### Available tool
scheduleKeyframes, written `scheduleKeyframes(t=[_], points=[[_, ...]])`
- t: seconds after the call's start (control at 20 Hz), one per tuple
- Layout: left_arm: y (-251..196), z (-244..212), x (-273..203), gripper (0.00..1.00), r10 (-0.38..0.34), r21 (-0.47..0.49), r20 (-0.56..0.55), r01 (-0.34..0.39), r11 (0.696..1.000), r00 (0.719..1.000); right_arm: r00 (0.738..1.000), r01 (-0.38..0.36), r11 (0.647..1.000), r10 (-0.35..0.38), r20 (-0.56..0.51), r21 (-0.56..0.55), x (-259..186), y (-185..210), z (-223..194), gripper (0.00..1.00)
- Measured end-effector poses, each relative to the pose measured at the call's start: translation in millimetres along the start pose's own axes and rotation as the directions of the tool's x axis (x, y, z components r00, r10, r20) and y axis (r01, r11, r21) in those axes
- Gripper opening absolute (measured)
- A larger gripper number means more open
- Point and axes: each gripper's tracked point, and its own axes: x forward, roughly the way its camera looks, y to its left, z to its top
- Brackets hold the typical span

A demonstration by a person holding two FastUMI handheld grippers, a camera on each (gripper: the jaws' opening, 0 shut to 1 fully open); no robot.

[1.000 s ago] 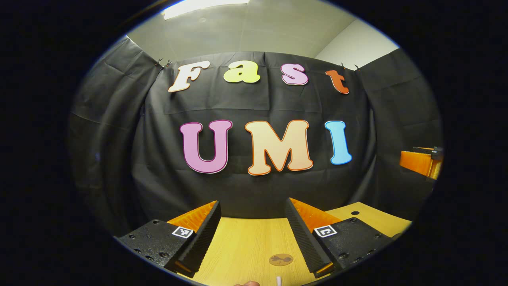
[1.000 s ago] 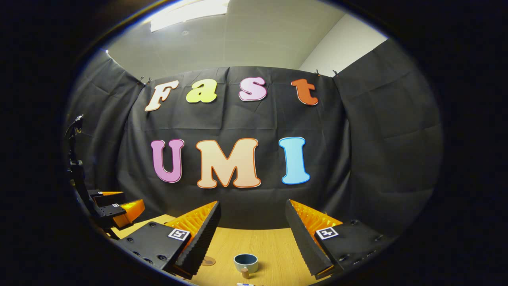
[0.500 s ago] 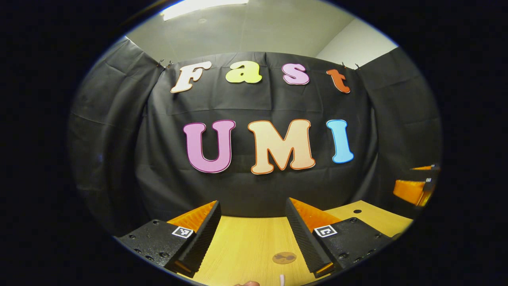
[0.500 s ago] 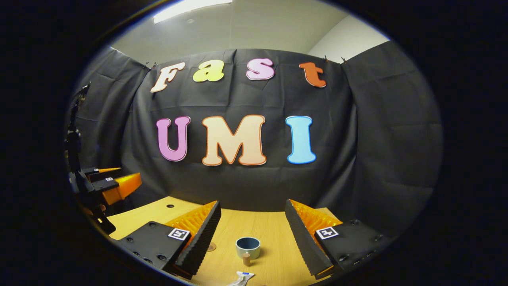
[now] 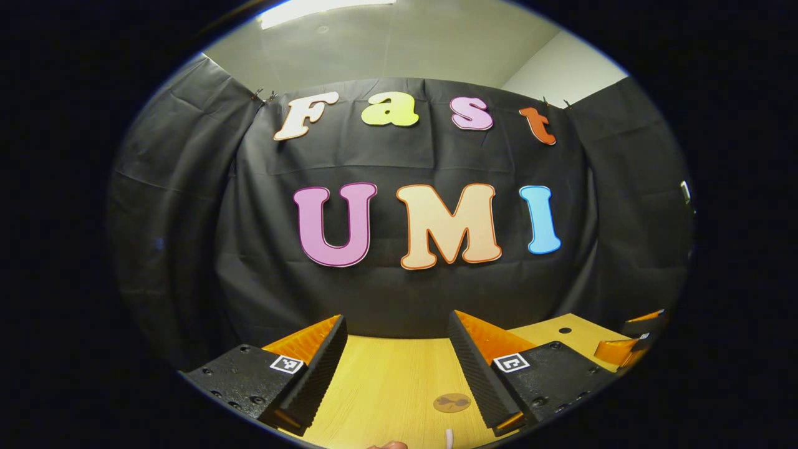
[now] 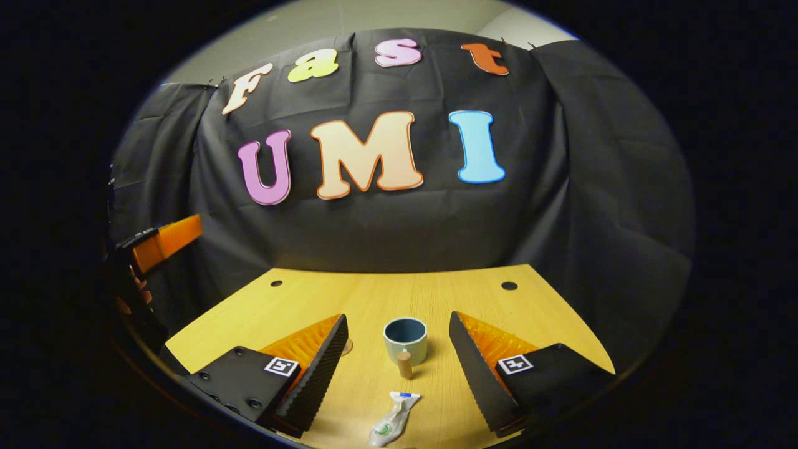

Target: Put the toothbrush and toothpaste on the desktop into the cup, then pick up the cup and place it on the coaster on the desktop.

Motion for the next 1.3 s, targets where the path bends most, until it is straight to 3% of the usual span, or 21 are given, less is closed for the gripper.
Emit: scheduleKeyframes(t=[0.25, 0.65, 0.75, 1.0, 1.3], points=[[3.0, -1.9, 2.1, 0.94, -0.007, 0.023, 0.002, 0.007, 1.0, 1.0, 0.989, -0.005, 1.0, 0.004, -0.147, -0.007, 15.4, -3.5, -60.4, 1.0], [4.1, -7.8, 8.5, 0.96, -0.009, 0.042, -0.019, 0.01, 0.999, 1.0, 0.924, -0.005, 0.999, -0.01, -0.383, -0.037, 31.4, -8.3, -151.4, 1.0], [7.2, -10.9, 8.3, 0.96, 0.0, 0.043, -0.029, 0.002, 0.999, 1.0, 0.903, 0.001, 0.999, -0.022, -0.43, -0.048, 35.2, -12.0, -168.3, 0.99], [10.3, -17.0, 9.8, 0.97, 0.013, 0.052, -0.047, -0.01, 0.999, 0.999, 0.822, 0.018, 0.997, -0.054, -0.568, -0.07, 38.7, -20.2, -218.6, 1.0], [13.7, -26.2, 8.6, 0.96, 0.019, 0.053, -0.07, -0.015, 0.998, 0.997, 0.768, 0.04, 0.997, -0.076, -0.636, -0.07, 47.8, -25.1, -243.2, 1.0]])
